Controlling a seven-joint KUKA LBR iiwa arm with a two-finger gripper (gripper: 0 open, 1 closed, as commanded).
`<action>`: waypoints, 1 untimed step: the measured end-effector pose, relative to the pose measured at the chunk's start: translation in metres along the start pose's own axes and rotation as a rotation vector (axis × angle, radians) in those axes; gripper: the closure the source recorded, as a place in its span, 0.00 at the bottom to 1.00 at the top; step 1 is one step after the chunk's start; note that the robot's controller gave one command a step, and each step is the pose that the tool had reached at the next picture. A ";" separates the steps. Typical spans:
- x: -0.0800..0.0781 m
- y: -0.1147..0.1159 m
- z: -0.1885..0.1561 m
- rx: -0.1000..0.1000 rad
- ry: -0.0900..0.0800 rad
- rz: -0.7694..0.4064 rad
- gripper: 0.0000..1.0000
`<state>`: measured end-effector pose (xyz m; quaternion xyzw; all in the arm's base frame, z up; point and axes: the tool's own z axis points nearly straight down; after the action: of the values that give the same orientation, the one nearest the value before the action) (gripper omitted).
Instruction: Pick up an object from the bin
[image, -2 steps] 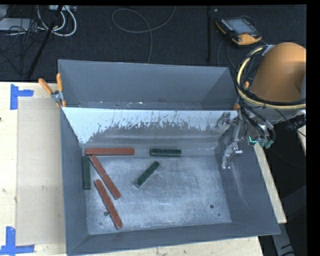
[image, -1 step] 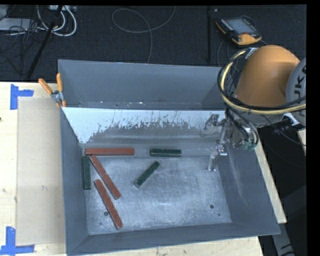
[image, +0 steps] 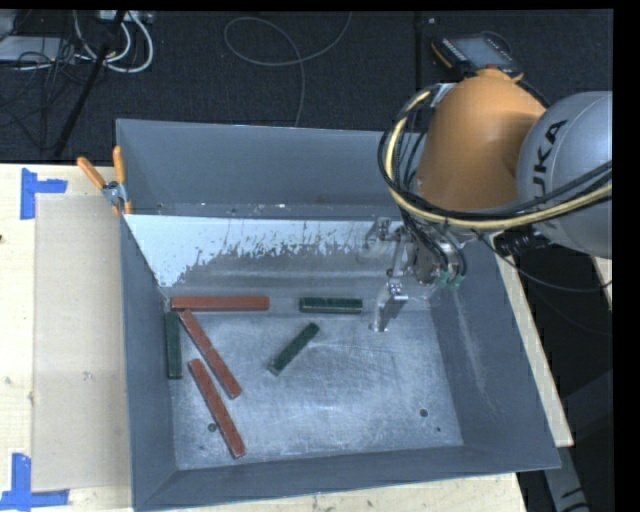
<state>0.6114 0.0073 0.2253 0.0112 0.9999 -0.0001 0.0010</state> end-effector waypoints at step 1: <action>-0.007 0.010 0.042 -0.004 -0.007 -0.033 0.00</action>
Offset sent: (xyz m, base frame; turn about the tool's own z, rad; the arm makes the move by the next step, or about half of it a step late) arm -0.0047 0.0253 -0.1195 -0.0275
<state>0.6186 0.0168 0.1835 -0.0054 1.0000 0.0018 0.0046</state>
